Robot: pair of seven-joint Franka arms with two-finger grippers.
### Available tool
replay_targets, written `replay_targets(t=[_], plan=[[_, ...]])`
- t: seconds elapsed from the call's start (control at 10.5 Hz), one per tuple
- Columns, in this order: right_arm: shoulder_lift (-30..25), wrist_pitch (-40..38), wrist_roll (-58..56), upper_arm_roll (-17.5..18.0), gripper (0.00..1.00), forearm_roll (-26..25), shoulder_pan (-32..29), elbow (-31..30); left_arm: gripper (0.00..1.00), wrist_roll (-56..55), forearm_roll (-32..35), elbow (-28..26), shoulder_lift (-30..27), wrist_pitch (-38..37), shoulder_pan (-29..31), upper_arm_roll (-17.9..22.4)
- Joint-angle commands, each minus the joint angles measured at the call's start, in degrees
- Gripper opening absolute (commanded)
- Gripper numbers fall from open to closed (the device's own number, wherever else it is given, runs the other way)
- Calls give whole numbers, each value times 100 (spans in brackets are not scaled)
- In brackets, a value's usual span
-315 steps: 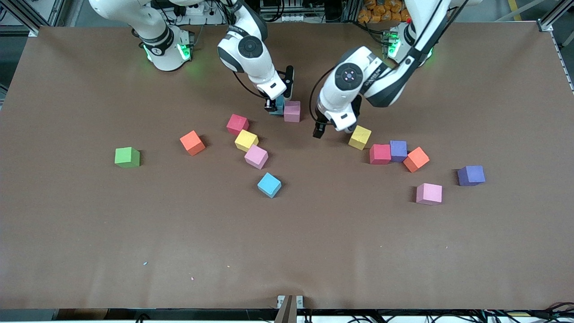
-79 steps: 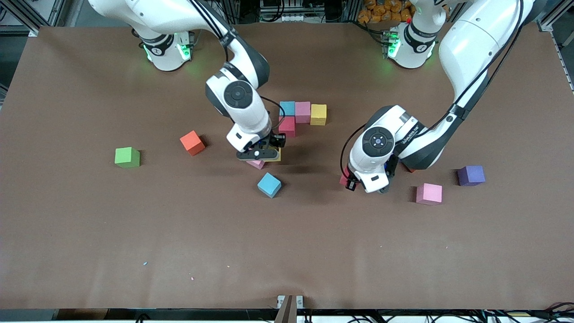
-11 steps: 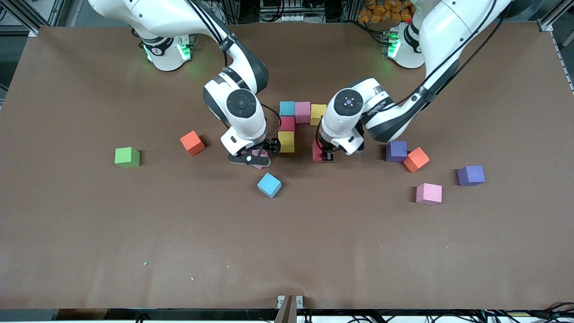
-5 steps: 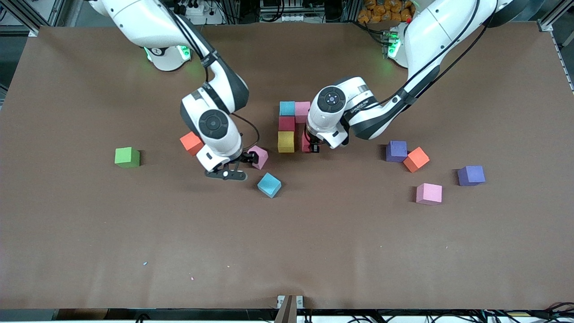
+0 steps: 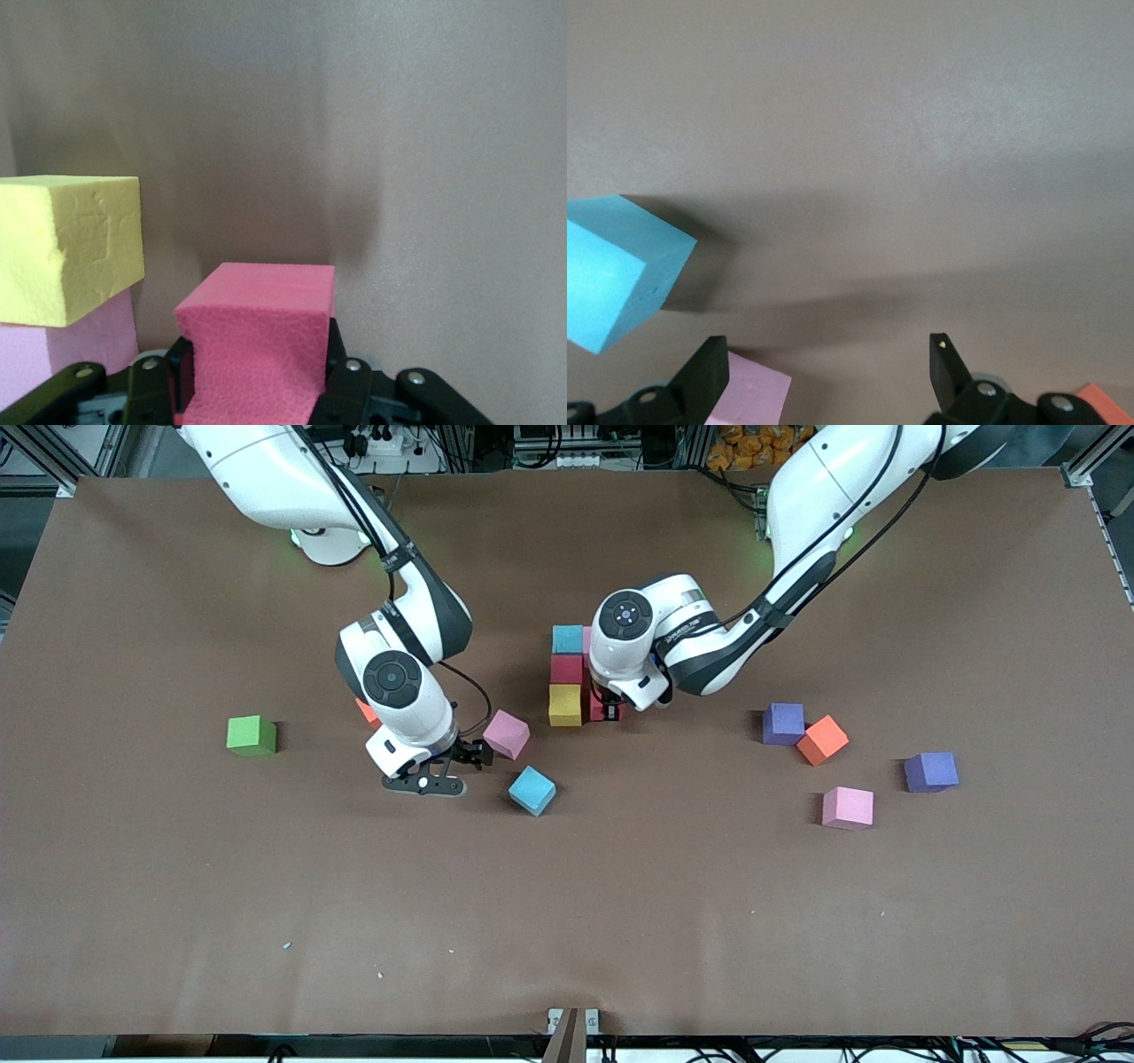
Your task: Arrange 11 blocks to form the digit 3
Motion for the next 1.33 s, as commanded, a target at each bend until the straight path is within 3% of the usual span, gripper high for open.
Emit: replay_targets(t=[0.0, 0.86, 1.24], plan=[[-77, 54, 43, 40, 100, -61, -63, -189, 0, -31, -119, 79, -4, -24, -169, 86], [-33, 397, 1992, 145, 100, 378, 385, -198, 0, -233, -137, 299, 136, -24, -337, 244], [98, 405, 2090, 145, 100, 378, 473, -233, 0, -233, -137, 404, 189, -24, -495, 349]])
